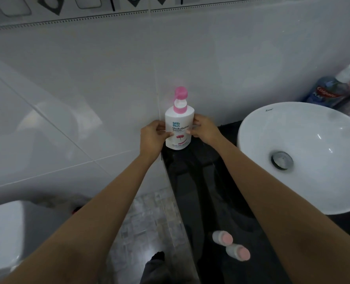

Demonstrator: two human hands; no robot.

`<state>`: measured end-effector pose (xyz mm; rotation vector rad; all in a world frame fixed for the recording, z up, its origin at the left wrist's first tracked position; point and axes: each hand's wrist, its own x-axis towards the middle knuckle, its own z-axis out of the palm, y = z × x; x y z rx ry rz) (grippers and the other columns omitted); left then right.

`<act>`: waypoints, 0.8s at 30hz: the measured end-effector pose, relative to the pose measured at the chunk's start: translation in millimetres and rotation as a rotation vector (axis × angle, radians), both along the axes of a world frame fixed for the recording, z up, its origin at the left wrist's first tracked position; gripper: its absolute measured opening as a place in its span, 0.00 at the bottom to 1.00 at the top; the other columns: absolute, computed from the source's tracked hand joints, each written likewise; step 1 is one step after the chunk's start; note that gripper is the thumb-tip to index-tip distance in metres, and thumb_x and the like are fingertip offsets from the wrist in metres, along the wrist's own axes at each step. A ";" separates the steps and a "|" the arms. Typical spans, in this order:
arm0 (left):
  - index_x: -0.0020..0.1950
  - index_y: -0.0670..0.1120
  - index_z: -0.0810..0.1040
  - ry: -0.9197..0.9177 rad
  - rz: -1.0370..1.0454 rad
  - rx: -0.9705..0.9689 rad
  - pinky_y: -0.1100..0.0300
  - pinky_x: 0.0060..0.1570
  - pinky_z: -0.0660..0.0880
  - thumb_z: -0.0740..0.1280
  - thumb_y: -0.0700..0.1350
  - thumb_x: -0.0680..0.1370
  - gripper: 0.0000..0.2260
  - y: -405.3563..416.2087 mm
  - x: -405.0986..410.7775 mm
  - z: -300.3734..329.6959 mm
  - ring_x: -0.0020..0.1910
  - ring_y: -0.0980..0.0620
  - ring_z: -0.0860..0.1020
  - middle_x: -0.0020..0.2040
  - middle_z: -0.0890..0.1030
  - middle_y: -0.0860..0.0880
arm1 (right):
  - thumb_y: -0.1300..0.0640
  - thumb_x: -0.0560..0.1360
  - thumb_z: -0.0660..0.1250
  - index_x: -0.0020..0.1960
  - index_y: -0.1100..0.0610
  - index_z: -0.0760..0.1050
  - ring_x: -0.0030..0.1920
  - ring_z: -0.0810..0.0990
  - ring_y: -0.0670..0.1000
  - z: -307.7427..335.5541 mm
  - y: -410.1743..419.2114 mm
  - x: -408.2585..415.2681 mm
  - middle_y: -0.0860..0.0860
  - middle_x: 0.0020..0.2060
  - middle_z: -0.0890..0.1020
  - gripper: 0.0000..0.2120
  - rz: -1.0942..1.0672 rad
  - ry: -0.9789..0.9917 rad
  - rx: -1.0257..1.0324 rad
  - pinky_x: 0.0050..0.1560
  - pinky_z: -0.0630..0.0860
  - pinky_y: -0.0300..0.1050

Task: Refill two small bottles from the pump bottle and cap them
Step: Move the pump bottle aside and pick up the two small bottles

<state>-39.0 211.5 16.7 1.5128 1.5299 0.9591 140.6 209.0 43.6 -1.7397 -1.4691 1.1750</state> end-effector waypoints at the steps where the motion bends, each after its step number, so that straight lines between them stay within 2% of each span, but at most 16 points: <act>1: 0.50 0.39 0.79 0.006 0.007 0.002 0.58 0.47 0.79 0.76 0.40 0.68 0.14 -0.4 0.0 -1.5 0.45 0.48 0.80 0.47 0.82 0.43 | 0.68 0.72 0.68 0.66 0.61 0.70 0.64 0.75 0.58 -0.2 -0.1 0.0 0.59 0.63 0.77 0.23 -0.002 0.002 -0.009 0.64 0.73 0.59; 3: 0.51 0.39 0.79 0.038 0.029 0.008 0.62 0.45 0.76 0.77 0.39 0.67 0.15 -2.5 -0.7 -4.6 0.44 0.50 0.78 0.45 0.81 0.45 | 0.68 0.72 0.69 0.67 0.62 0.70 0.65 0.74 0.58 0.1 -3.1 0.0 0.60 0.63 0.76 0.24 -0.012 -0.009 -0.027 0.64 0.73 0.59; 6: 0.51 0.41 0.78 0.102 0.115 0.014 0.60 0.45 0.74 0.76 0.40 0.67 0.16 -10.9 -4.9 -13.0 0.43 0.51 0.76 0.44 0.78 0.46 | 0.67 0.72 0.69 0.70 0.62 0.66 0.66 0.73 0.57 4.4 -14.4 5.3 0.60 0.65 0.74 0.28 -0.054 -0.025 -0.046 0.65 0.72 0.56; 10: 0.51 0.40 0.78 0.029 0.113 0.022 0.65 0.45 0.76 0.73 0.38 0.71 0.10 -37.6 -3.4 -17.8 0.41 0.52 0.76 0.43 0.79 0.44 | 0.68 0.72 0.69 0.68 0.60 0.68 0.56 0.76 0.51 22.6 -47.0 18.0 0.58 0.61 0.77 0.26 -0.144 0.070 -0.055 0.51 0.76 0.44; 12: 0.51 0.39 0.78 -0.070 -0.027 -0.011 0.71 0.43 0.75 0.71 0.36 0.72 0.08 -52.4 4.6 -11.3 0.39 0.54 0.77 0.43 0.79 0.44 | 0.66 0.72 0.70 0.68 0.57 0.69 0.56 0.78 0.52 33.5 -70.5 26.8 0.56 0.61 0.78 0.25 -0.178 0.101 -0.049 0.51 0.77 0.45; 13: 0.51 0.40 0.79 -0.111 -0.132 -0.039 0.70 0.45 0.76 0.71 0.35 0.72 0.08 -59.7 9.9 -7.1 0.40 0.54 0.77 0.44 0.80 0.44 | 0.65 0.72 0.70 0.67 0.57 0.70 0.56 0.79 0.53 38.8 -84.2 31.3 0.56 0.60 0.79 0.25 -0.191 0.104 -0.037 0.52 0.78 0.46; 15: 0.53 0.43 0.79 -0.145 -0.385 -0.109 0.62 0.51 0.77 0.70 0.33 0.72 0.11 -74.9 22.1 1.1 0.45 0.50 0.80 0.46 0.81 0.43 | 0.64 0.72 0.70 0.65 0.56 0.72 0.56 0.80 0.53 49.4 -116.5 40.9 0.55 0.57 0.80 0.22 -0.222 0.102 -0.015 0.53 0.79 0.48; 17: 0.56 0.45 0.78 -0.096 -0.644 -0.186 0.60 0.55 0.76 0.72 0.34 0.71 0.15 -91.2 34.6 8.7 0.51 0.51 0.80 0.50 0.82 0.46 | 0.64 0.72 0.69 0.62 0.57 0.74 0.54 0.81 0.53 59.1 -152.2 49.1 0.54 0.56 0.81 0.19 -0.265 0.112 -0.009 0.52 0.80 0.48; 20: 0.60 0.48 0.77 0.046 -0.943 -0.263 0.67 0.56 0.74 0.76 0.37 0.68 0.22 -119.2 48.4 8.4 0.55 0.57 0.78 0.54 0.81 0.52 | 0.67 0.73 0.67 0.59 0.57 0.76 0.51 0.82 0.54 59.2 -209.8 57.4 0.55 0.53 0.83 0.16 -0.317 0.089 -0.019 0.51 0.80 0.47; 22: 0.60 0.51 0.76 0.105 -1.061 -0.268 0.73 0.54 0.72 0.78 0.38 0.66 0.25 -138.7 53.9 0.8 0.56 0.60 0.77 0.56 0.80 0.54 | 0.71 0.72 0.64 0.58 0.59 0.77 0.49 0.83 0.55 46.1 -247.5 61.6 0.56 0.52 0.83 0.17 -0.359 0.010 -0.029 0.47 0.80 0.42; 24: 0.60 0.52 0.76 0.150 -1.122 -0.275 0.73 0.55 0.72 0.79 0.39 0.64 0.28 -156.4 56.6 -11.1 0.56 0.60 0.76 0.56 0.79 0.54 | 0.75 0.70 0.59 0.59 0.60 0.76 0.45 0.82 0.55 26.5 -283.1 62.7 0.58 0.51 0.82 0.21 -0.376 -0.083 -0.052 0.42 0.76 0.31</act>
